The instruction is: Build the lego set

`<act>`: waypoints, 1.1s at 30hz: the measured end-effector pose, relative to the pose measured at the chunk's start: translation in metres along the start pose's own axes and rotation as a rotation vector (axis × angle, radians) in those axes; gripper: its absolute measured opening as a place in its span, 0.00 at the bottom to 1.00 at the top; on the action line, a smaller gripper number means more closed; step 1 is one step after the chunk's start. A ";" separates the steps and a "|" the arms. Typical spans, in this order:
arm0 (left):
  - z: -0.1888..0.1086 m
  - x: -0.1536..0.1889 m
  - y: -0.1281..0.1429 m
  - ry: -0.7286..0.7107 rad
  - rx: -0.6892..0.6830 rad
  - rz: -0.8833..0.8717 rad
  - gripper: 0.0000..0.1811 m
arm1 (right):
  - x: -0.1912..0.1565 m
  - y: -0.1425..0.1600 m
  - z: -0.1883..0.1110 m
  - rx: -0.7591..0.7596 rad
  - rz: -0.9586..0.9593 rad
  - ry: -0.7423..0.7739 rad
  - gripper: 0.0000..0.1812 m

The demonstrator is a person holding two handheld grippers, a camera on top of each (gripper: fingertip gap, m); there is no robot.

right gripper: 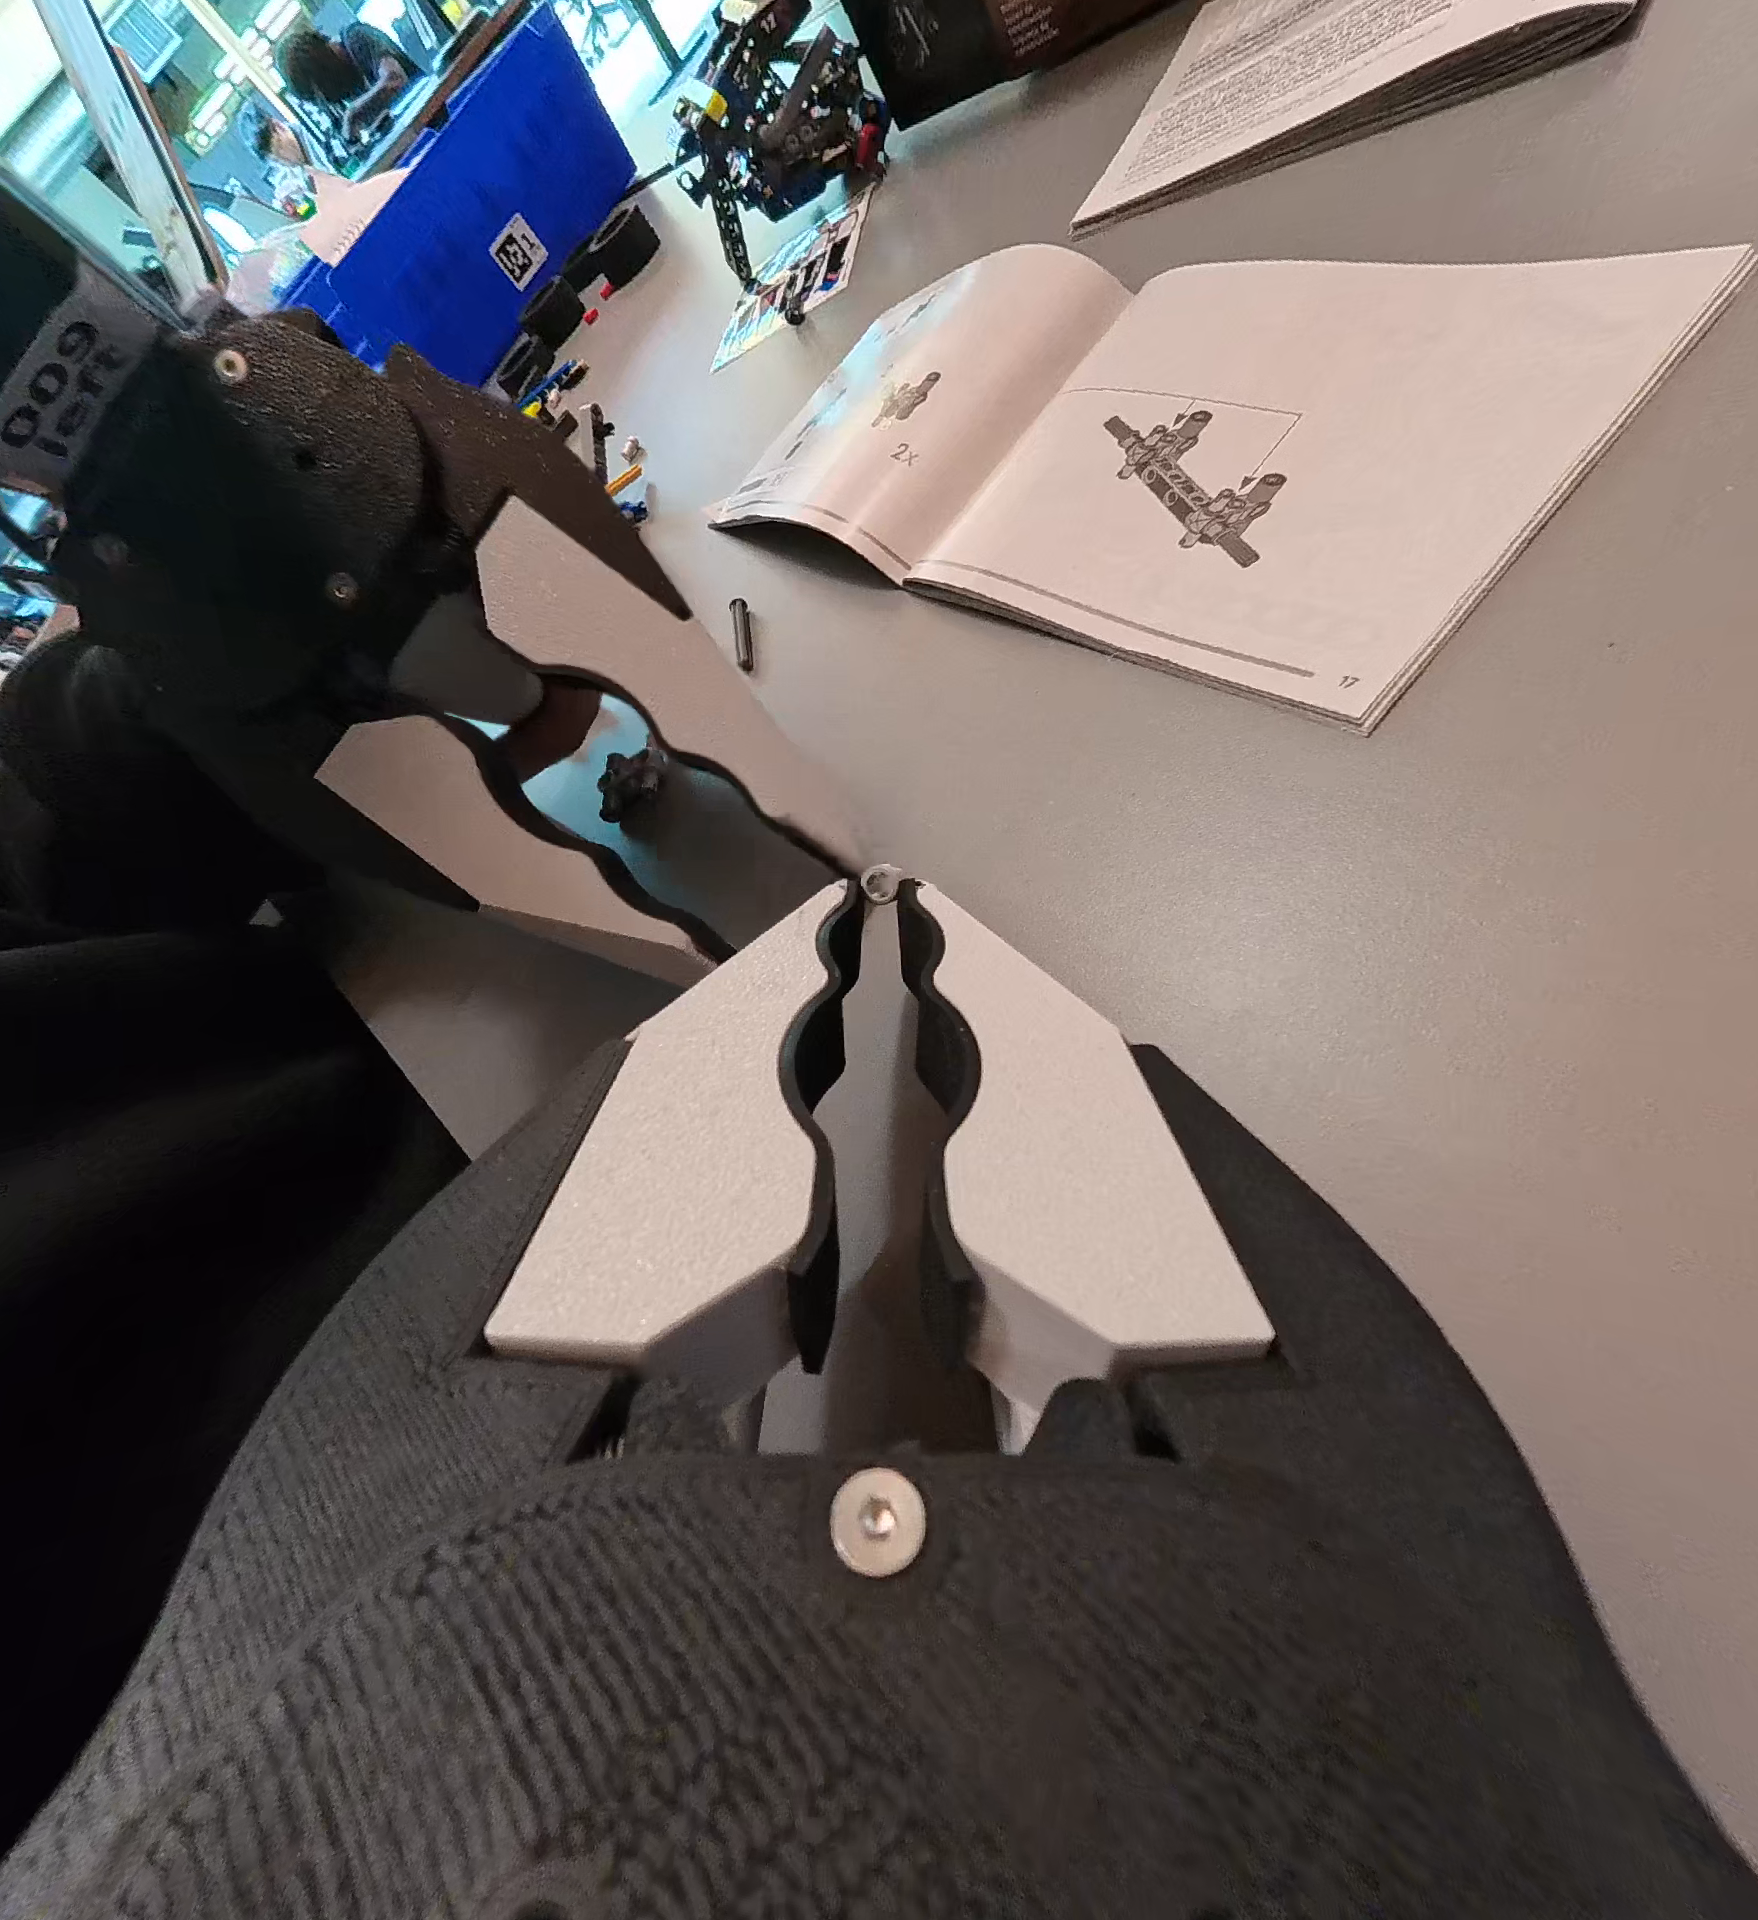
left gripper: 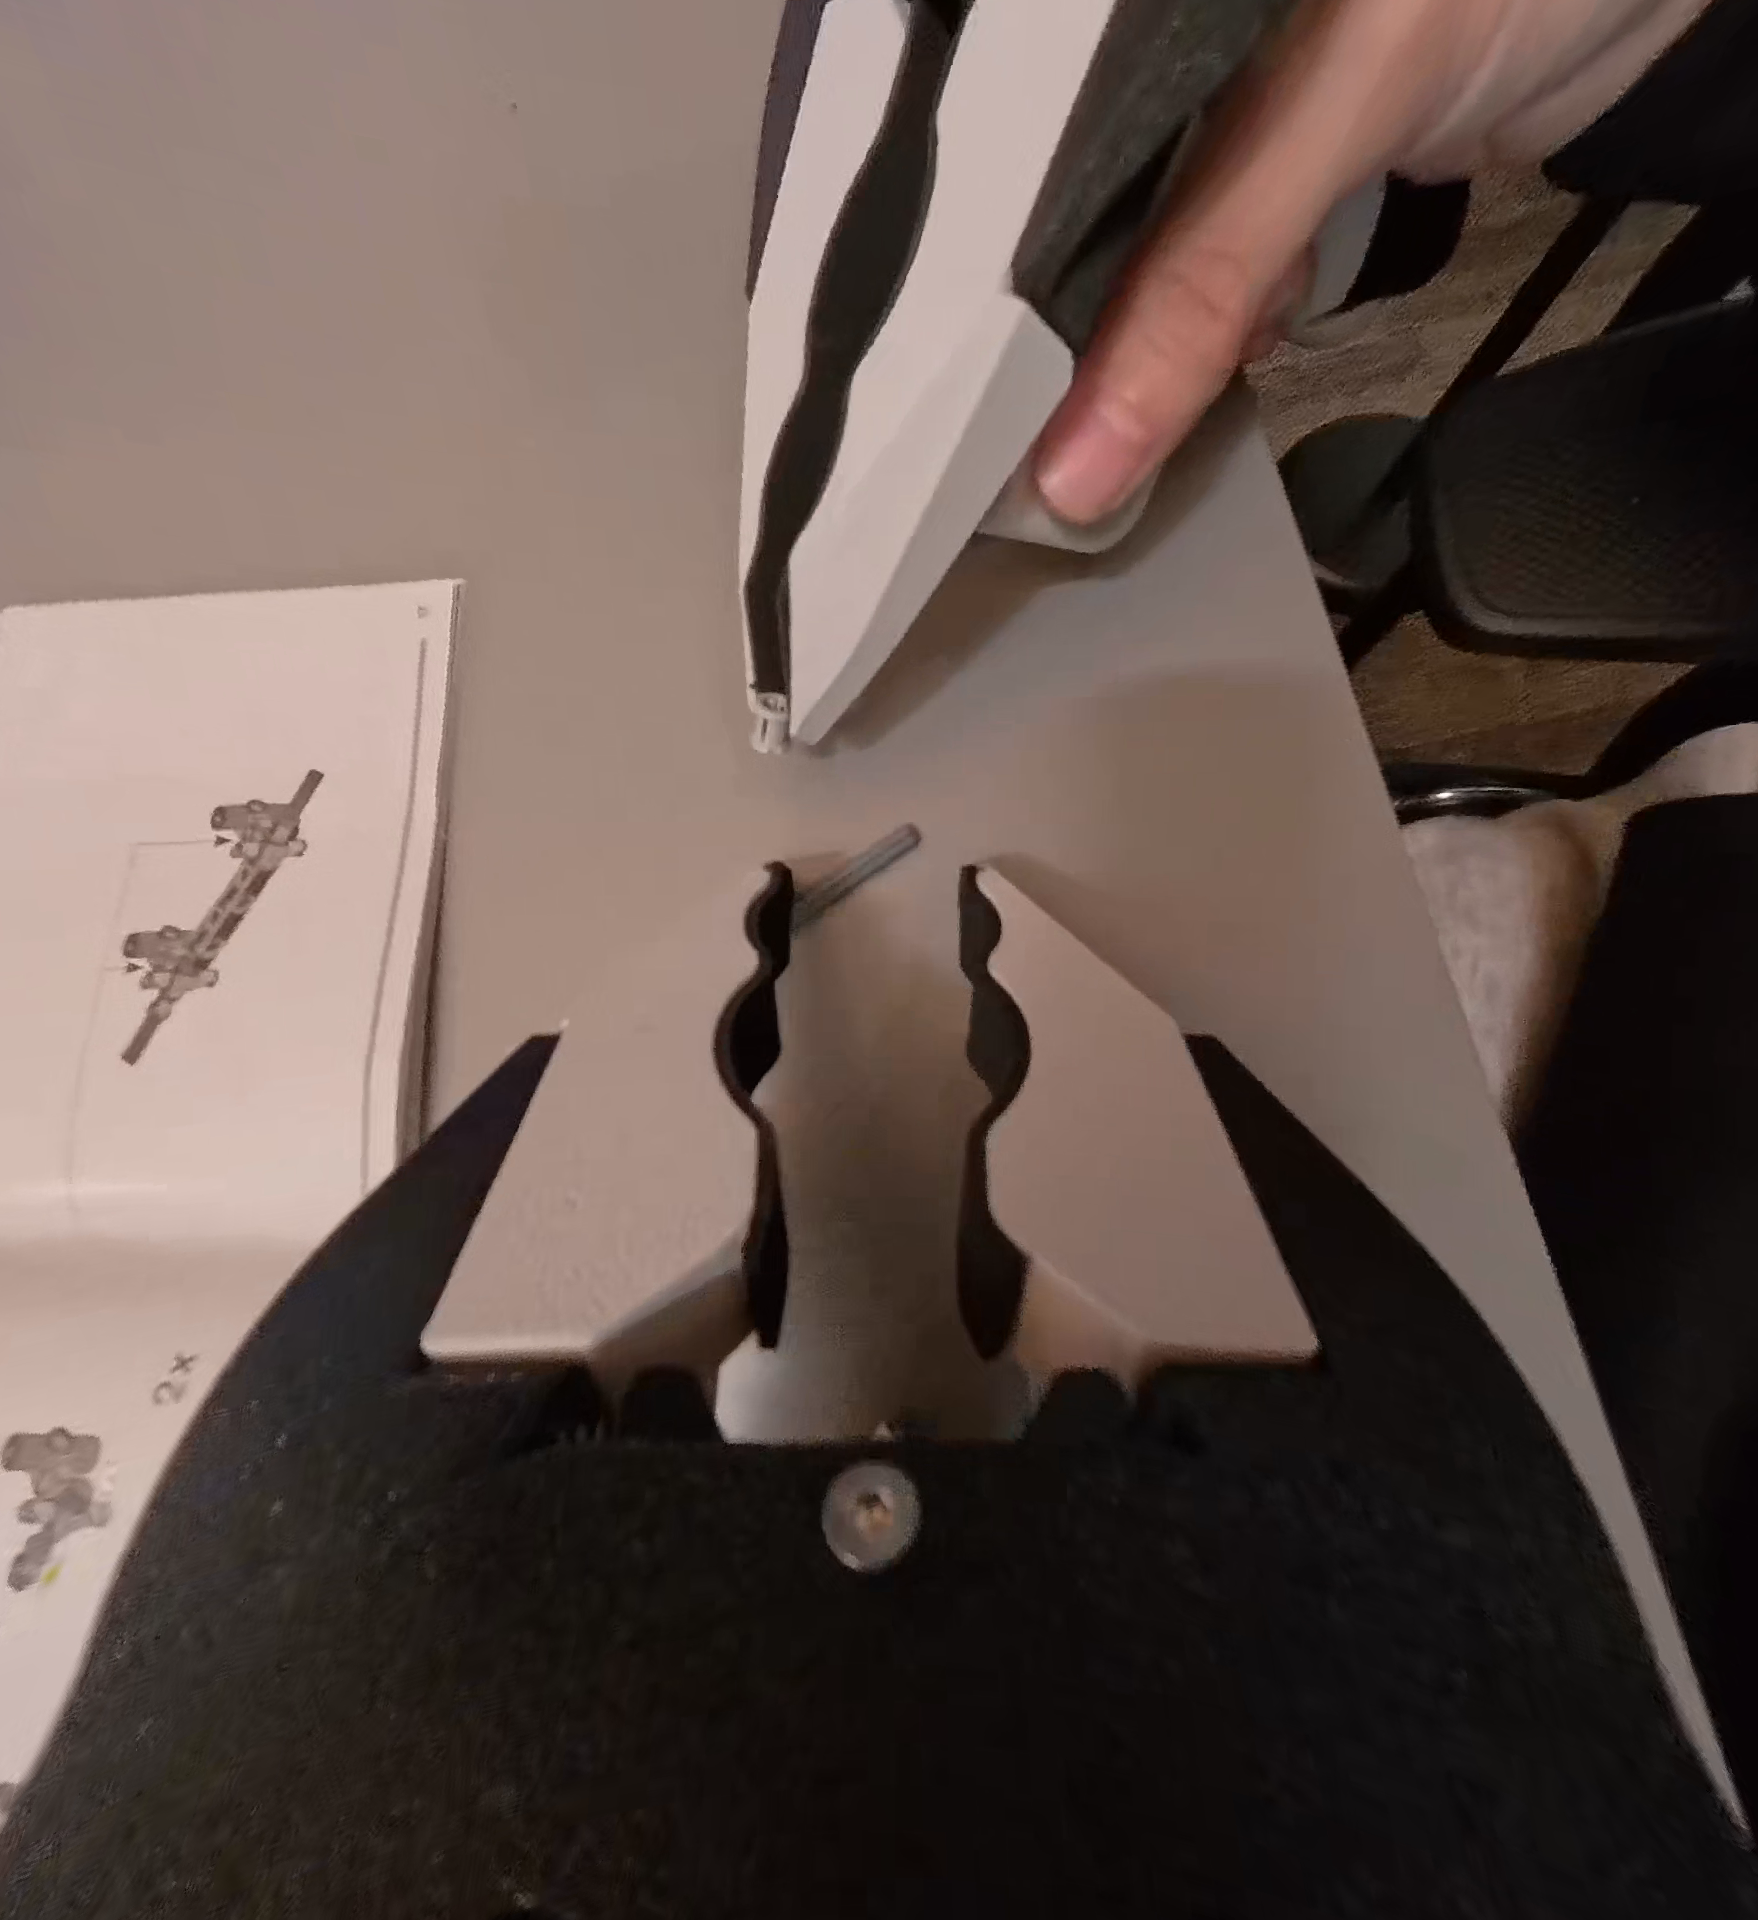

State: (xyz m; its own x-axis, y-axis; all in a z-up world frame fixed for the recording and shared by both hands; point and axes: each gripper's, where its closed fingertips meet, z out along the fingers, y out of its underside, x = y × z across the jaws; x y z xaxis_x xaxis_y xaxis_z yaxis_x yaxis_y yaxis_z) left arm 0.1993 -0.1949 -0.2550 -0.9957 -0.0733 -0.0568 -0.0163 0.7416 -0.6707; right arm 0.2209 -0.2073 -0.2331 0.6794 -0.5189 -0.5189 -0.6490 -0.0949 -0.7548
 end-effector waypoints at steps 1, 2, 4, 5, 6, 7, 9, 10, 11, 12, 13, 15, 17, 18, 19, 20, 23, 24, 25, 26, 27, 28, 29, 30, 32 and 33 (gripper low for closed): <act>0.000 0.002 0.001 0.010 0.003 -0.021 0.14 | 0.000 0.000 0.000 0.001 -0.001 0.000 0.03; -0.001 0.003 0.002 0.015 0.006 -0.044 0.12 | 0.000 0.000 0.000 0.000 -0.001 0.001 0.03; -0.002 0.004 0.003 0.014 0.013 -0.076 0.11 | 0.000 0.000 0.000 -0.002 0.001 -0.001 0.03; -0.003 0.005 0.004 0.010 0.015 -0.081 0.11 | 0.000 0.000 0.000 -0.002 0.003 -0.003 0.03; -0.003 0.005 0.004 0.008 0.017 -0.080 0.11 | 0.000 0.000 0.000 -0.003 0.005 -0.004 0.03; -0.004 0.005 0.005 0.004 0.016 -0.079 0.11 | 0.000 0.000 0.000 -0.003 0.006 -0.006 0.03; -0.006 0.006 0.007 0.010 0.014 -0.086 0.11 | 0.000 0.000 0.000 -0.003 0.008 -0.007 0.03; -0.007 0.008 0.007 0.021 0.014 -0.091 0.11 | 0.000 0.000 0.000 -0.003 0.008 -0.007 0.03; -0.009 0.009 0.008 0.031 0.012 -0.095 0.11 | 0.000 0.000 0.000 -0.002 0.008 -0.008 0.03; -0.011 0.010 0.009 0.037 0.012 -0.095 0.11 | 0.000 0.000 0.000 -0.002 0.008 -0.008 0.03; -0.014 0.010 0.008 0.036 0.018 -0.091 0.11 | 0.000 0.000 0.000 -0.002 0.009 -0.008 0.03; -0.023 0.003 0.005 0.008 0.046 -0.078 0.11 | 0.000 0.000 0.000 -0.002 0.010 -0.008 0.03; -0.032 -0.006 0.004 -0.026 0.059 -0.056 0.12 | 0.000 0.000 0.000 -0.003 0.012 -0.008 0.03; -0.035 -0.010 0.005 -0.034 0.056 -0.036 0.13 | 0.000 0.000 0.000 -0.003 0.012 -0.009 0.03; -0.036 -0.011 0.007 -0.034 0.049 -0.018 0.14 | 0.000 0.000 0.000 -0.006 0.010 -0.012 0.03; -0.035 -0.010 0.008 -0.026 0.041 -0.004 0.16 | -0.001 0.000 0.000 -0.008 0.008 -0.014 0.03; -0.025 -0.003 0.007 -0.002 0.030 0.035 0.17 | -0.002 0.001 0.001 -0.016 0.003 -0.026 0.03; -0.022 -0.001 0.007 0.005 0.030 0.051 0.17 | -0.003 0.002 0.001 -0.016 0.002 -0.027 0.03; -0.019 -0.001 0.006 0.005 0.029 0.063 0.17 | -0.003 0.002 0.001 -0.018 -0.001 -0.030 0.03; -0.016 -0.001 0.005 -0.004 0.027 0.068 0.17 | -0.004 0.003 0.001 -0.022 -0.004 -0.035 0.03; -0.012 -0.002 0.006 -0.008 0.017 0.066 0.17 | -0.005 0.003 0.001 -0.024 -0.006 -0.038 0.03; -0.009 0.001 0.007 0.004 0.001 0.057 0.16 | -0.005 0.003 0.001 -0.026 -0.003 -0.039 0.03; -0.008 0.005 0.008 0.024 -0.014 0.048 0.10 | -0.005 0.003 0.001 -0.026 0.001 -0.041 0.03; -0.008 0.008 0.008 0.029 -0.029 0.041 0.05 | -0.004 0.003 0.001 -0.026 0.004 -0.041 0.03; -0.008 0.010 0.009 -0.023 -0.046 0.036 0.00 | -0.004 0.003 0.001 -0.026 0.001 -0.035 0.03; -0.010 0.014 0.010 -0.039 -0.054 0.038 0.00 | -0.004 0.003 0.002 -0.028 -0.006 -0.031 0.03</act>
State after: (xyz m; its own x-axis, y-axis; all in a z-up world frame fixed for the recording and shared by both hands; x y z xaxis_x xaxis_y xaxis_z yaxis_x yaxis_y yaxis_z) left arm 0.1841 -0.1815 -0.2554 -0.9914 -0.0693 -0.1112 0.0159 0.7791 -0.6267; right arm 0.2166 -0.2038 -0.2340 0.6931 -0.4914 -0.5273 -0.6543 -0.1220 -0.7463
